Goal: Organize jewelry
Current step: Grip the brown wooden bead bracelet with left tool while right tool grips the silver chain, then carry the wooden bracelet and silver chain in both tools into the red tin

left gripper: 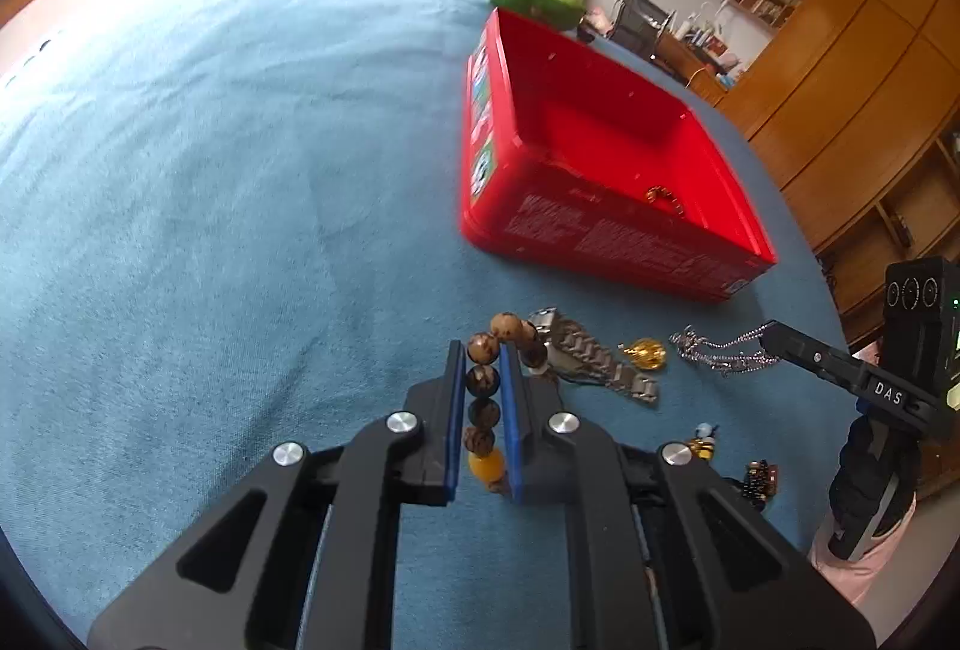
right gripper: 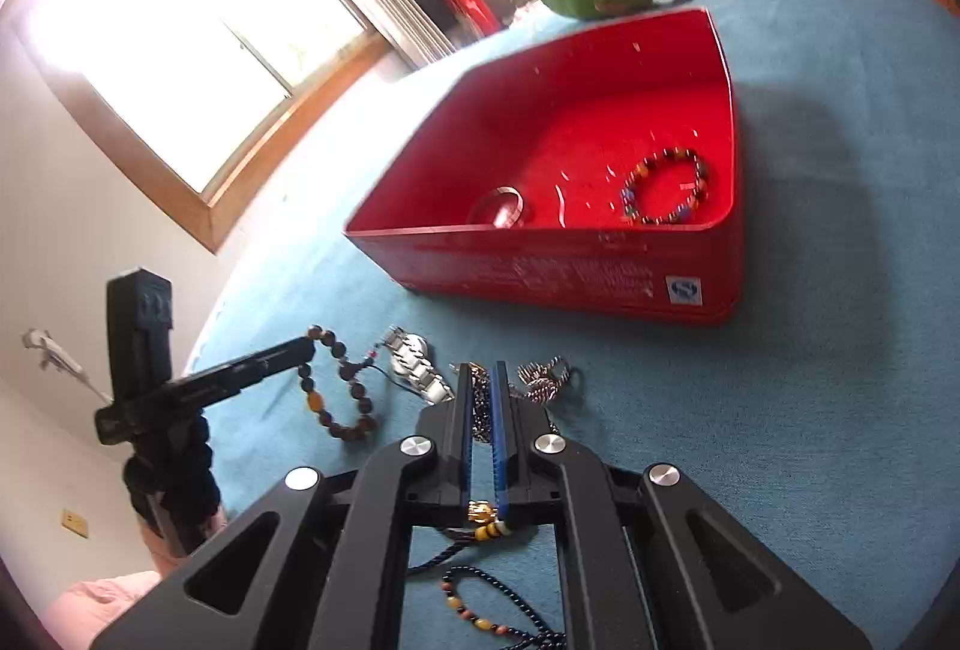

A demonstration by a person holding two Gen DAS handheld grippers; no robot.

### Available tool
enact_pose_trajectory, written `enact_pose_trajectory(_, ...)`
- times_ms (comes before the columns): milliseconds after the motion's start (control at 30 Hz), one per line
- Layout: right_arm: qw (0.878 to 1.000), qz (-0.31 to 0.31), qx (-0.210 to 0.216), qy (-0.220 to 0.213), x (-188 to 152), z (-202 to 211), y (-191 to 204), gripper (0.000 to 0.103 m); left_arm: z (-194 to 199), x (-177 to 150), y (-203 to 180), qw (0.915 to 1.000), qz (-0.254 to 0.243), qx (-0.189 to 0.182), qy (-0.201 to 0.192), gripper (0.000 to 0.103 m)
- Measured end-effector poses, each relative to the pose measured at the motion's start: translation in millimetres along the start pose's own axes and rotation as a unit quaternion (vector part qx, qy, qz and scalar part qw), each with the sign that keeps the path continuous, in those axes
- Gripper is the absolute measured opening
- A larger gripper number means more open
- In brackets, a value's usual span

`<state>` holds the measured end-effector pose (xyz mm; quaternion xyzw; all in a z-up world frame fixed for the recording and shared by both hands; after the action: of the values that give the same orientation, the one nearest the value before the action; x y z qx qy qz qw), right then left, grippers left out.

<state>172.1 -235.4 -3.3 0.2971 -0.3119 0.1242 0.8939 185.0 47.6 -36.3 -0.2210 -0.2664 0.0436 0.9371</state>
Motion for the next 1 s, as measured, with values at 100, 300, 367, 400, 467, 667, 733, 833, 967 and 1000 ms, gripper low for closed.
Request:
enact_pose_trajectory(100,1.0,0.004,0.01,-0.015,2,12,4,0.005,10,2,-7,0.9999,-0.007,-0.013,-0.008,0.01)
enact_pose_trajectory(300,0.999,0.013,0.01,-0.035,10,31,12,0.005,23,7,-20,0.9995,-0.017,-0.02,-0.018,0.01)
enact_pose_trajectory(367,0.999,0.016,0.007,-0.038,13,36,15,0.005,27,9,-24,0.9994,-0.022,-0.019,-0.021,0.01)
enact_pose_trajectory(400,0.999,0.018,0.005,-0.039,15,40,16,0.005,28,11,-27,0.9993,-0.024,-0.019,-0.021,0.01)
enact_pose_trajectory(467,0.999,0.023,-0.001,-0.041,20,44,19,0.005,31,15,-31,0.9992,-0.029,-0.018,-0.022,0.01)
enact_pose_trajectory(667,0.998,0.041,-0.016,-0.04,35,55,26,0.005,39,23,-42,0.9988,-0.035,-0.023,-0.027,0.01)
enact_pose_trajectory(733,0.998,0.047,-0.021,-0.042,43,59,30,0.005,42,28,-45,0.9985,-0.036,-0.028,-0.03,0.01)
enact_pose_trajectory(833,0.997,0.053,-0.025,-0.048,57,63,33,0.005,49,37,-57,0.9977,-0.047,-0.03,-0.04,0.01)
enact_pose_trajectory(967,0.996,0.053,-0.027,-0.066,85,66,30,0.005,59,53,-75,0.9959,-0.061,-0.037,-0.057,0.01)
enact_pose_trajectory(1000,0.996,0.05,-0.027,-0.071,91,65,27,0.005,60,59,-81,0.9953,-0.064,-0.039,-0.062,0.01)
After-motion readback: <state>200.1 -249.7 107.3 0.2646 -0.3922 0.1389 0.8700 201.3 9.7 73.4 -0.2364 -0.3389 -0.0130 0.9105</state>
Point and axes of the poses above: each gripper's, at about its wrist camera, not at the fingertips, and z roughly against the way its jaws point, y to its left, x to its top, the point moved 3 cm from there along -z, roughly the way its jaws point, and after that the axes turned 9 degrees about z, right-handed, at the moved point
